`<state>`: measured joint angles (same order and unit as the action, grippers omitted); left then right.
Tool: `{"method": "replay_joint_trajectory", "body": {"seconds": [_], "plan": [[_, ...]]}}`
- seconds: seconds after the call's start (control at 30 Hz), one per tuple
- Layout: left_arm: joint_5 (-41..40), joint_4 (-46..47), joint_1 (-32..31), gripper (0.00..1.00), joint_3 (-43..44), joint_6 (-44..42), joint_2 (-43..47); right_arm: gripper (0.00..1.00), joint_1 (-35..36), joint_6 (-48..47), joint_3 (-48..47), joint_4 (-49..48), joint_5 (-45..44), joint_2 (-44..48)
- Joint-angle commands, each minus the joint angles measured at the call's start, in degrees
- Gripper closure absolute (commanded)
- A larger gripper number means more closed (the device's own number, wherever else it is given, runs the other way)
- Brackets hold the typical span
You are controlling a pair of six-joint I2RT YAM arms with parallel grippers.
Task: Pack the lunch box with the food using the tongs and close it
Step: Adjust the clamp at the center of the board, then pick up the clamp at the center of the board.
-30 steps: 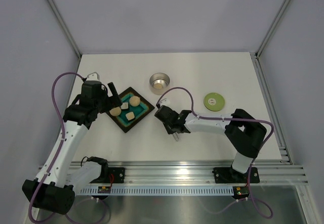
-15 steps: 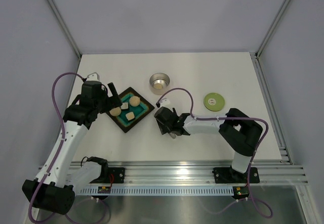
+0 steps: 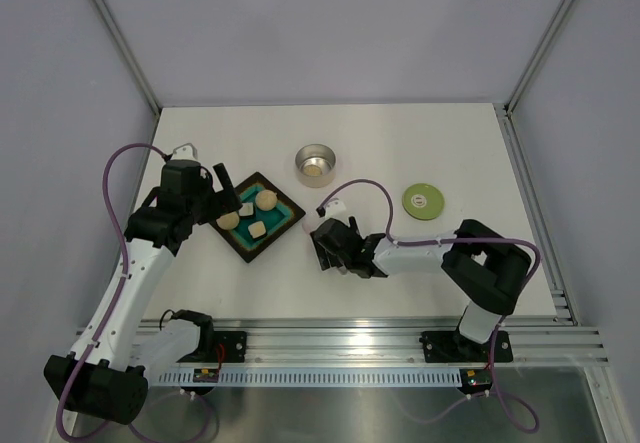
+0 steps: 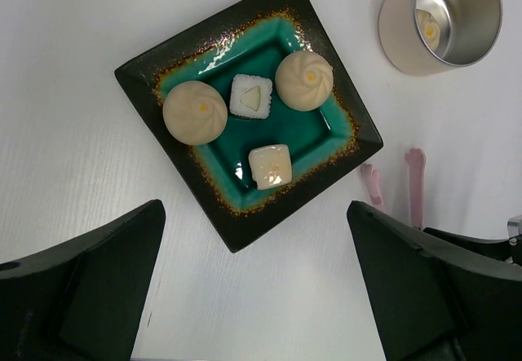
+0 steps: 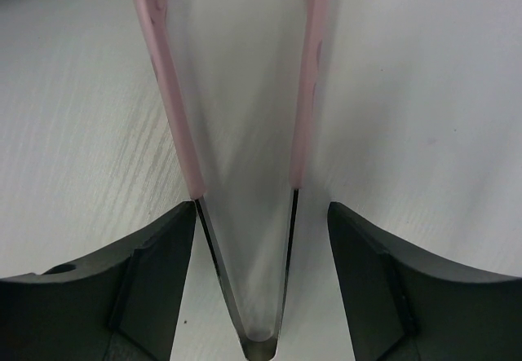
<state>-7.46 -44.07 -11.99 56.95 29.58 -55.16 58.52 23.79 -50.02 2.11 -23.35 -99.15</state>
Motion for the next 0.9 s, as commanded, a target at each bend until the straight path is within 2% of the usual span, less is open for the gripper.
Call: {"method": "replay_joint_trajectory", "body": {"seconds": [0.0, 0.27, 0.37, 0.5, 0.53, 0.6, 0.63, 0.77, 0.87], "plan": [[1.3, 2.0, 0.3, 0.01, 0.6, -0.3, 0.2, 0.26, 1.7, -1.4, 3.4, 0.7, 0.0, 1.3], [1.6, 1.9, 0.3, 0.01, 0.8, -0.1, 0.0, 0.24, 3.0, -2.3, 6.2, -0.6, 0.8, 2.4], [1.6, 2.1, 0.4, 0.01, 0.6, 0.0, 0.1, 0.28, 3.1, -1.8, 6.4, -0.5, 0.2, 1.9], [1.6, 2.1, 0.3, 0.01, 0.4, 0.0, 0.1, 0.45, 3.1, -1.8, 6.1, -0.2, -0.7, 1.9], [1.6, 2.2, 0.4, 0.01, 0.4, 0.0, 0.1, 0.53, 3.2, -2.1, 6.0, -0.1, -0.9, 2.0], [1.5, 2.0, 0.4, 0.01, 0.4, 0.0, 0.1, 0.59, 3.1, -2.7, 5.6, 0.8, -1.1, 2.7], [1.5, 2.1, 0.3, 0.01, 0.4, -0.1, 0.2, 0.66, 3.1, -2.9, 5.2, 1.2, -1.2, 3.6], [1.3, 2.1, 0.3, 0.01, 0.3, -0.1, 0.1, 0.83, 3.2, -4.5, 3.4, 4.9, -0.8, 6.2], [1.2, 2.1, 0.4, 0.01, 0.1, -0.2, 0.2, 0.92, 3.1, -6.7, 1.5, 7.8, 0.2, 8.5]]}}
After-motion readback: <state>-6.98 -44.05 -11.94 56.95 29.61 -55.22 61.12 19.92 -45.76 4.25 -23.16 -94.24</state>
